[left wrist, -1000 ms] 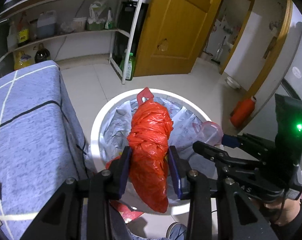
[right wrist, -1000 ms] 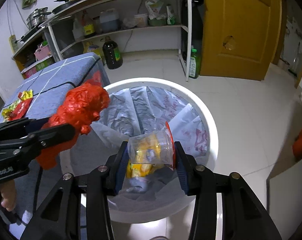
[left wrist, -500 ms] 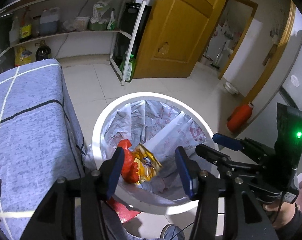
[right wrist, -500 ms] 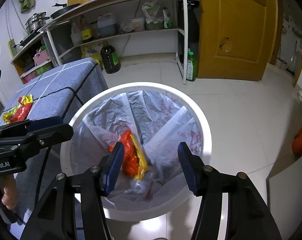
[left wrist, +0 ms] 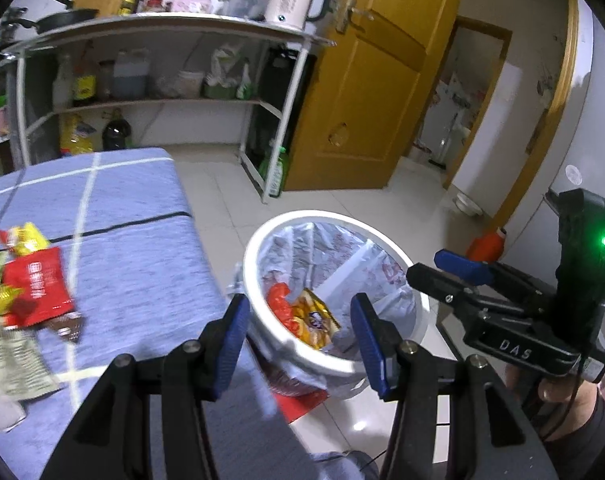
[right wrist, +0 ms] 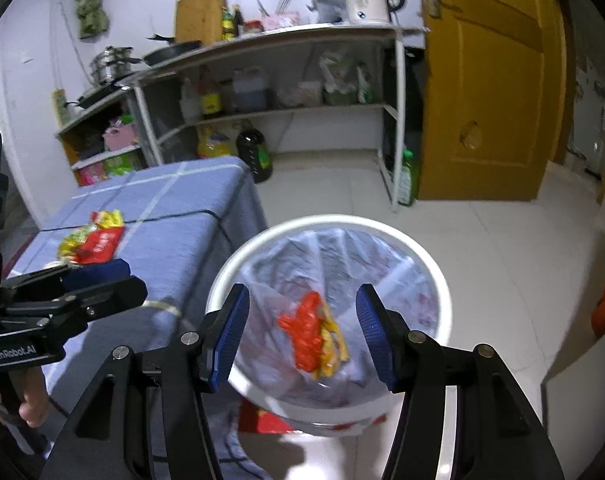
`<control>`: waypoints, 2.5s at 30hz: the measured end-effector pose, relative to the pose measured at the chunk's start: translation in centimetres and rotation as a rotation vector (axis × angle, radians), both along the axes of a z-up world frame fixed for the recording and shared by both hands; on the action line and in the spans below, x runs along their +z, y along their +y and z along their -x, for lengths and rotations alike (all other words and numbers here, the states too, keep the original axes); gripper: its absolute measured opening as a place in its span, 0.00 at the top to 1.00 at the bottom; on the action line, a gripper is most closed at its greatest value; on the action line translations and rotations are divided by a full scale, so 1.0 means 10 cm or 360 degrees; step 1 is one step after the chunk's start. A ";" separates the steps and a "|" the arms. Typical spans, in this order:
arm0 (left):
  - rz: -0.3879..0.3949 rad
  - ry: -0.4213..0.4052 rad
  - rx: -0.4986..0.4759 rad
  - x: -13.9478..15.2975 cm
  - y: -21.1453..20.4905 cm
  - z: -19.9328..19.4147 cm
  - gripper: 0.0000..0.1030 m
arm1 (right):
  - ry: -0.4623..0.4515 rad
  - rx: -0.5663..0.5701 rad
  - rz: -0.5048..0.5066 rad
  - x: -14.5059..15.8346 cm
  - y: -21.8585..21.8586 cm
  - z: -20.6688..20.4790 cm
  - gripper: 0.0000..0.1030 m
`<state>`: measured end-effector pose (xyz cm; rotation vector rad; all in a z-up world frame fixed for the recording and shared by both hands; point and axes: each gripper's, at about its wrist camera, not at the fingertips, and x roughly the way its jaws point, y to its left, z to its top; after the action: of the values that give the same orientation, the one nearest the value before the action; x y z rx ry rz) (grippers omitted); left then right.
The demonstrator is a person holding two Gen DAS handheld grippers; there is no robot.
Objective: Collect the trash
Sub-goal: 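Carry the red bag and clear cup over the bin and release both, then grasp the white paper cup with the left tool while the right tool grasps the beige wrapper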
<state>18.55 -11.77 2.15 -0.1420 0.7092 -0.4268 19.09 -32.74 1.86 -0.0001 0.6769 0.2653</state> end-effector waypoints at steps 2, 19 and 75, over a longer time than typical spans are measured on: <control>-0.0007 -0.0026 0.0038 0.04 0.12 0.09 0.47 | -0.0027 0.0041 -0.0010 0.05 0.12 0.05 0.45; -0.0101 -0.0123 0.0549 0.04 1.62 0.62 0.43 | 0.0033 0.0546 -0.0074 0.01 1.33 0.10 0.45; 0.0134 0.0298 0.0841 -0.64 2.10 0.39 0.20 | -0.0017 0.0937 0.0409 -0.38 2.61 0.04 0.94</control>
<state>14.65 9.27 -4.20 -0.4413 0.8049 0.0644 18.65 -6.60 -1.97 -0.4517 0.6856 0.7404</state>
